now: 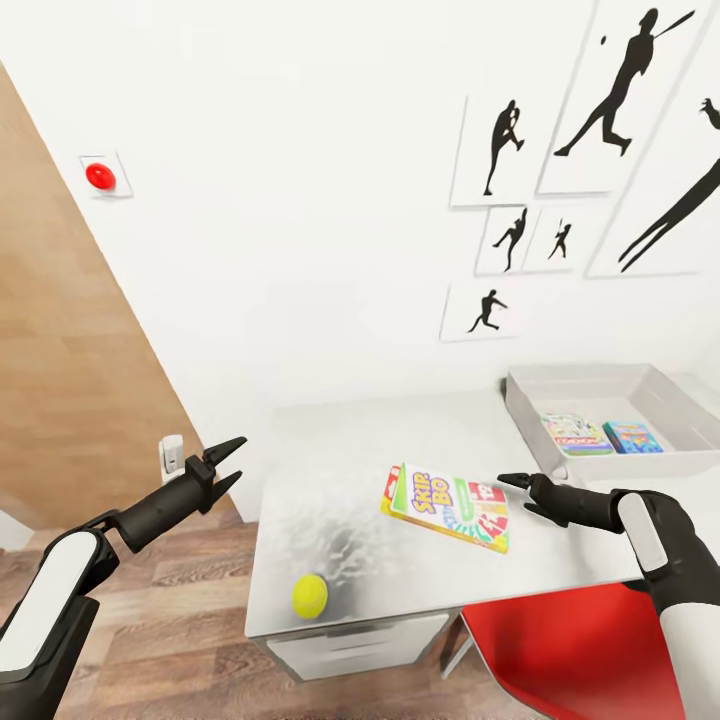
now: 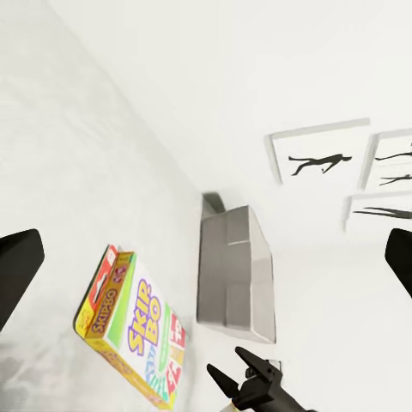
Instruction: Put all the toys in the child's room - the three board games (two on the bed and one on the table), the two jigsaw puzzles on the table, and the tennis ball on the table - inside the toy box on the table in the child's room.
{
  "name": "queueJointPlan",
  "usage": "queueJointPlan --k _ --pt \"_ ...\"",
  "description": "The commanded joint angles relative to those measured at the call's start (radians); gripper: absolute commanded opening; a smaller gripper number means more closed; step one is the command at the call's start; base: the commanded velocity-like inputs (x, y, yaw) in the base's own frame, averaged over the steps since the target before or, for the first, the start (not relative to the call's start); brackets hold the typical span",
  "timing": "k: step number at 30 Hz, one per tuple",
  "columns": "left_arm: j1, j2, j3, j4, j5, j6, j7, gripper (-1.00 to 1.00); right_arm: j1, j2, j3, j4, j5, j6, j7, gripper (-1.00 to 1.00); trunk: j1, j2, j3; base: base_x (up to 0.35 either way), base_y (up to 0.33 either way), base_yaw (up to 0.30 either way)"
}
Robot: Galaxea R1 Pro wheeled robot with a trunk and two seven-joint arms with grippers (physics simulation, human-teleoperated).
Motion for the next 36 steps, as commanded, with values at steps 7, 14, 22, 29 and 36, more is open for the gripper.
queueJointPlan --k 7,14,22,29,36 --pt "-0.001 0.0 0.001 0.0 0.006 0.005 0.004 1.0 -0.001 0.001 -0.002 0.0 0.01 0.004 0.01 1.0 0.0 -0.002 -0.013 0.0 0.0 0.0" --pt "-0.001 0.0 0.001 0.0 0.006 0.005 0.004 1.0 -0.001 0.001 -0.001 0.0 0.01 0.004 0.01 1.0 0.0 -0.002 -0.025 0.0 0.0 0.0" --pt "-0.001 -0.001 0.001 0.0 0.006 0.005 0.004 1.0 -0.001 0.001 -0.001 0.0 0.009 0.004 0.01 1.0 0.0 -0.002 -0.038 0.0 0.0 0.0" --pt "-0.001 -0.001 0.001 0.0 0.005 0.005 0.005 1.0 -0.001 0.001 -0.001 0.0 0.01 0.004 0.01 1.0 0.0 -0.002 -0.047 0.0 0.0 0.0" --pt "-0.001 -0.001 0.001 0.0 0.005 0.005 0.005 1.0 -0.001 0.001 -0.001 0.0 0.012 0.004 0.01 1.0 0.0 -0.002 -0.05 0.0 0.0 0.0"
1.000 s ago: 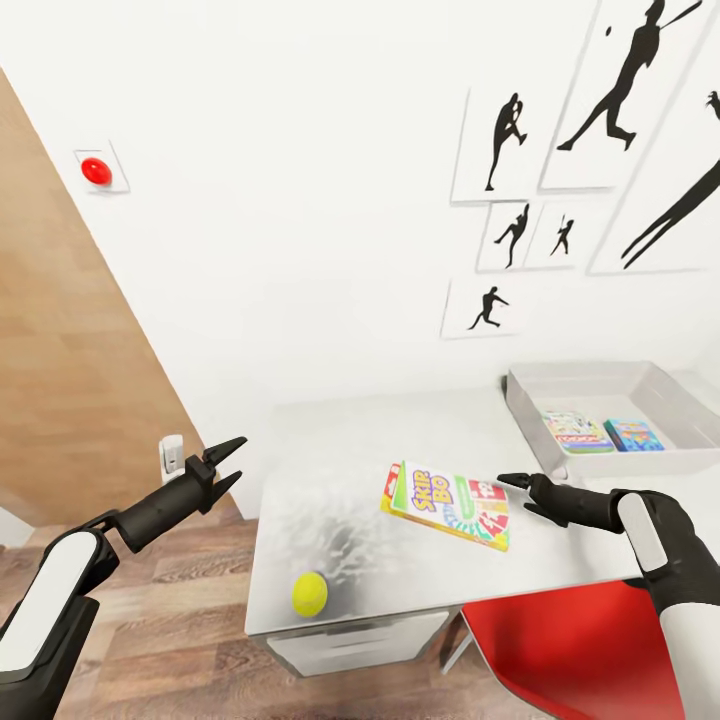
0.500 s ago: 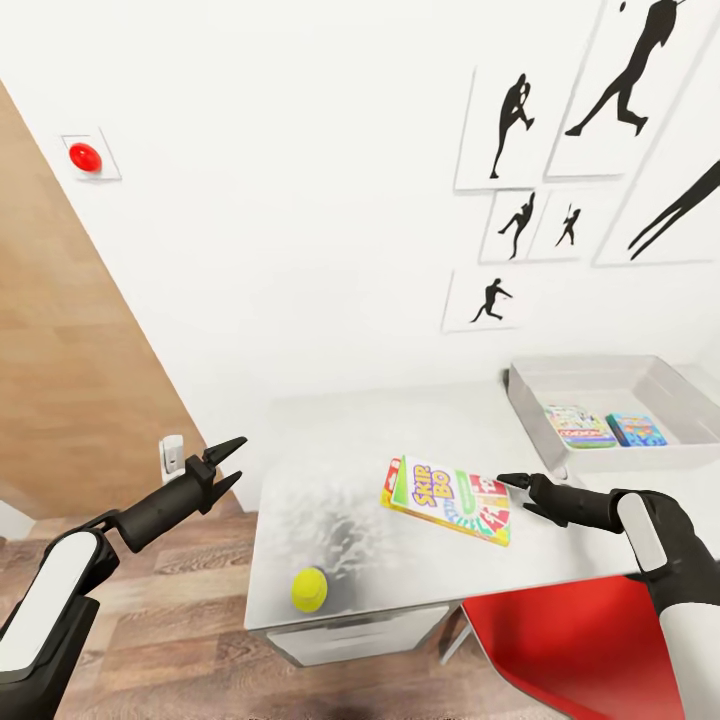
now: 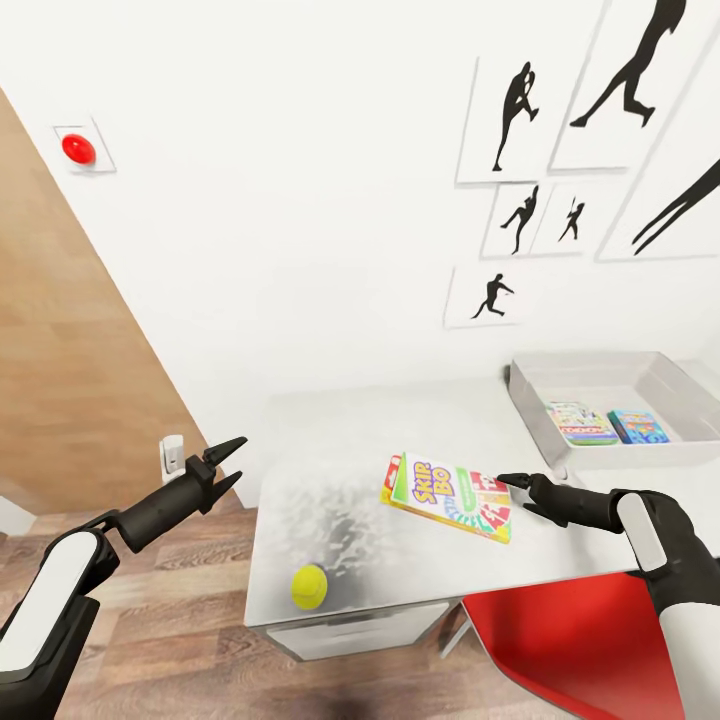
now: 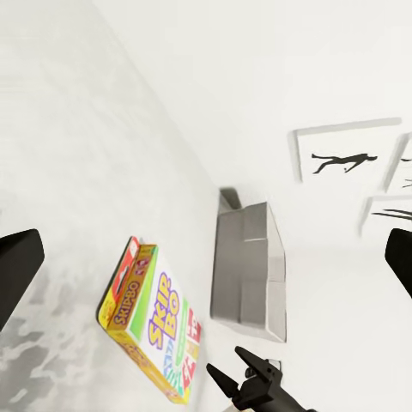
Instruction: Put all the toys in the child's room - the three board games (two on the bed and one on the table), the two jigsaw puzzles on the table, and the tennis ball on the table - inside the toy box on the table in the child's room.
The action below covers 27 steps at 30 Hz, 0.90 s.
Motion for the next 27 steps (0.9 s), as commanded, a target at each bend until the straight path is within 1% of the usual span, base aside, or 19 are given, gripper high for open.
queueJointPlan --k 1,27 --pt "-0.001 0.0 0.001 0.0 0.006 0.005 0.004 1.0 -0.001 0.0 -0.002 0.0 0.01 0.004 0.01 1.0 0.001 -0.002 -0.002 0.0 0.0 0.0" --pt "-0.001 0.0 0.0 -0.001 0.005 0.005 0.005 1.0 -0.001 0.001 -0.004 0.0 0.012 0.004 0.009 1.0 0.001 -0.002 -0.005 0.0 0.0 0.0"
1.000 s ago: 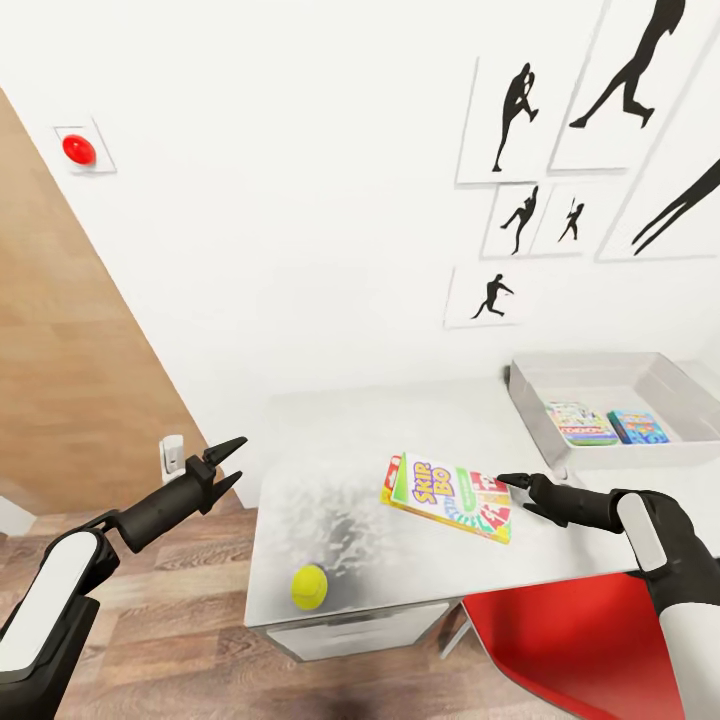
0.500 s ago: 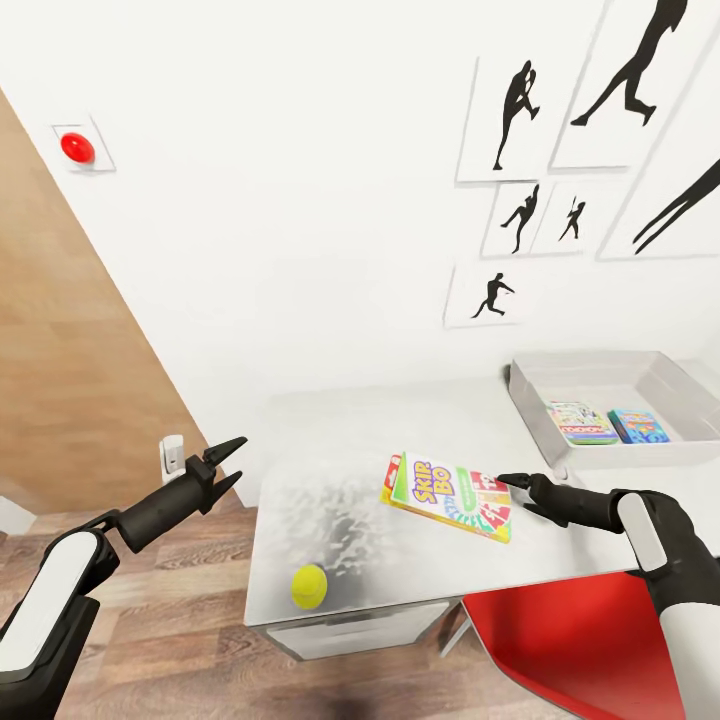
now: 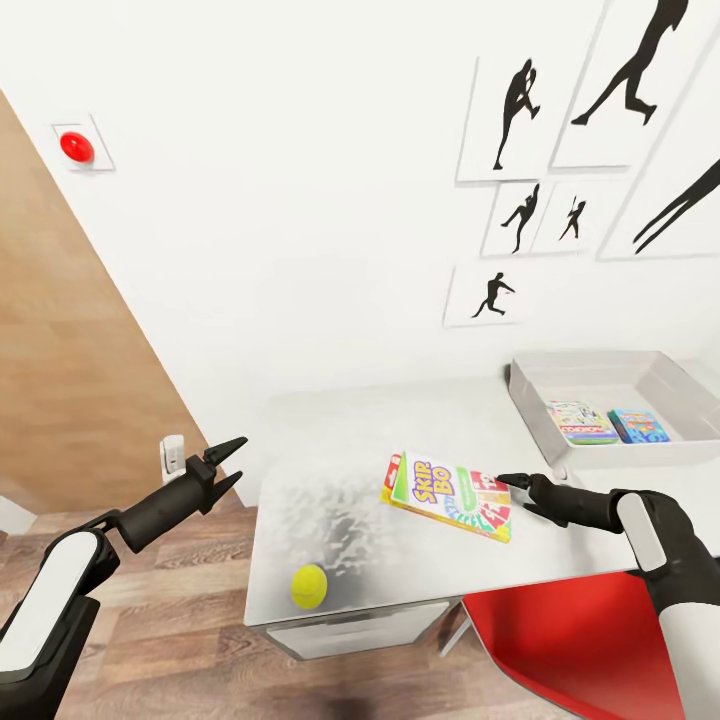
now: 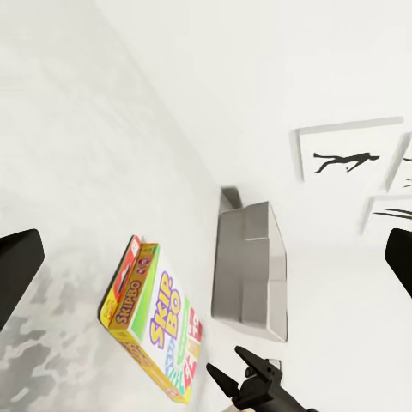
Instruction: Put all the toys in the child's room - the three board games (two on the bed and one on the table), the two jigsaw puzzles on the table, and the tennis ball on the table - inside the toy box on the table in the child's room.
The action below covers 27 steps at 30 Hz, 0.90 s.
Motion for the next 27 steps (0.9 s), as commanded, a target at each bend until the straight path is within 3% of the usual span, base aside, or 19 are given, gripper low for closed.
queueJointPlan --k 1,27 --pt "-0.001 0.0 0.001 -0.001 0.006 0.005 0.004 1.0 -0.001 0.0 -0.002 0.0 0.01 0.004 0.01 1.0 0.001 -0.002 -0.002 0.0 0.0 0.0" --pt "-0.001 -0.002 0.0 -0.004 0.005 0.005 0.004 1.0 -0.001 0.001 -0.003 0.0 0.01 0.004 0.01 1.0 0.001 -0.002 -0.037 0.0 0.0 0.0"
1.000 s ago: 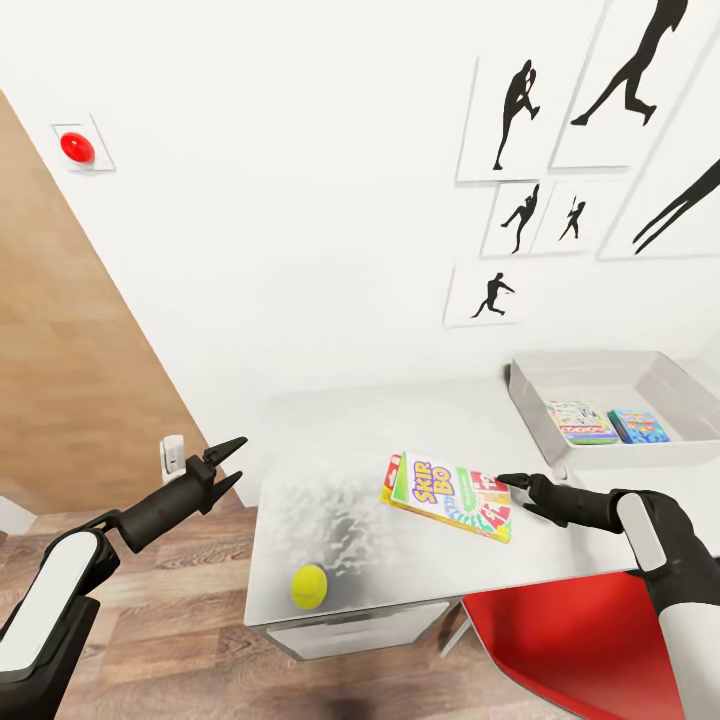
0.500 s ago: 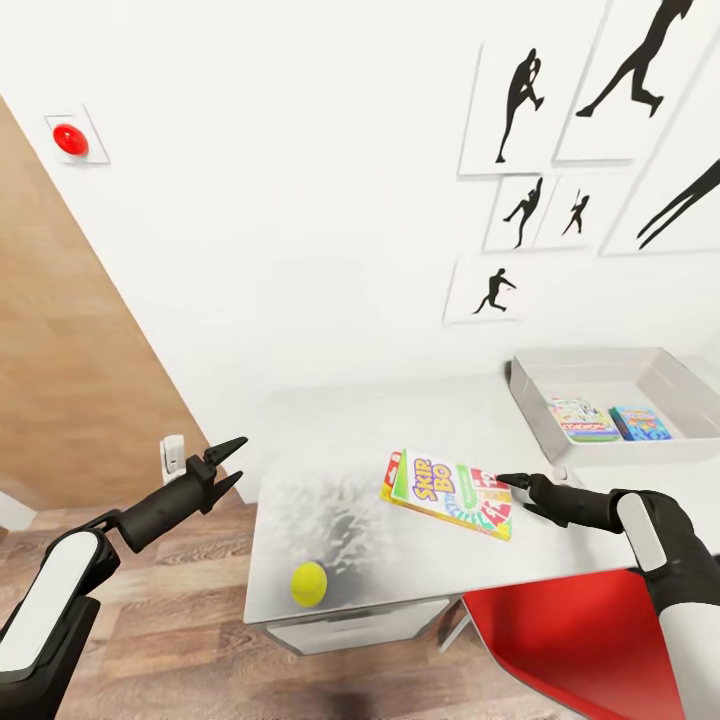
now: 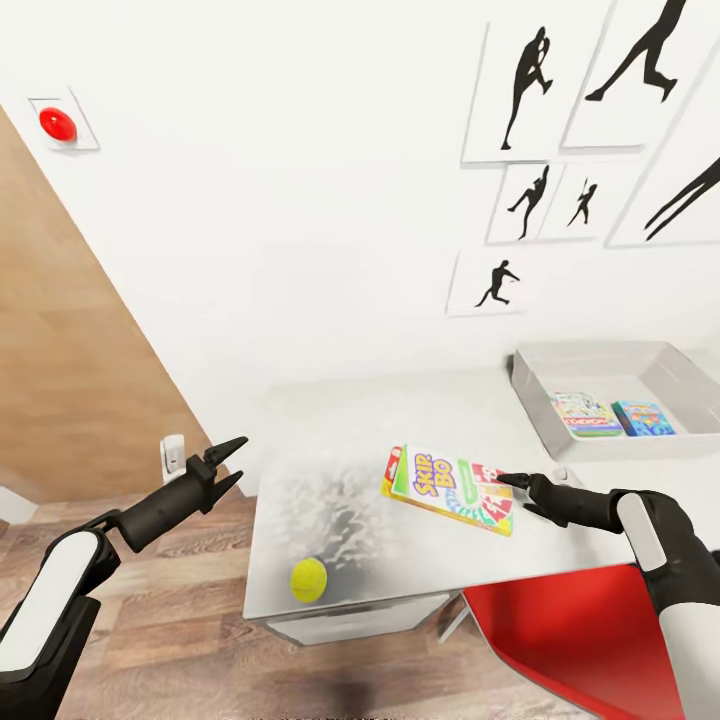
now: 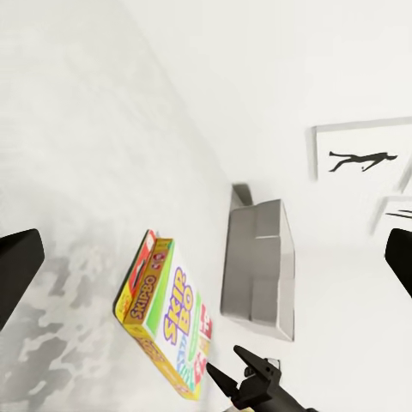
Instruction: Put all the toys in the child's room - the three board games (two on the bed and one on the table), the two jigsaw puzzles on the table, and the tennis ball on the table - inside the toy box on the table in the child's room.
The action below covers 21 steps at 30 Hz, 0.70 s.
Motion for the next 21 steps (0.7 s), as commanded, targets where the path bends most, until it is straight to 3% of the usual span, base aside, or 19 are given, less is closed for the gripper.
queueJointPlan --k 1,21 --pt "-0.001 0.0 0.001 0.0 0.006 0.005 0.004 1.0 -0.001 0.0 -0.002 0.0 0.01 0.004 0.01 1.0 0.0 -0.002 -0.003 0.0 0.0 0.0" --pt "-0.001 0.0 0.0 -0.002 0.005 0.005 0.004 1.0 -0.001 0.001 -0.002 0.0 0.01 0.004 0.01 1.0 0.0 -0.002 -0.036 0.0 0.0 0.0"
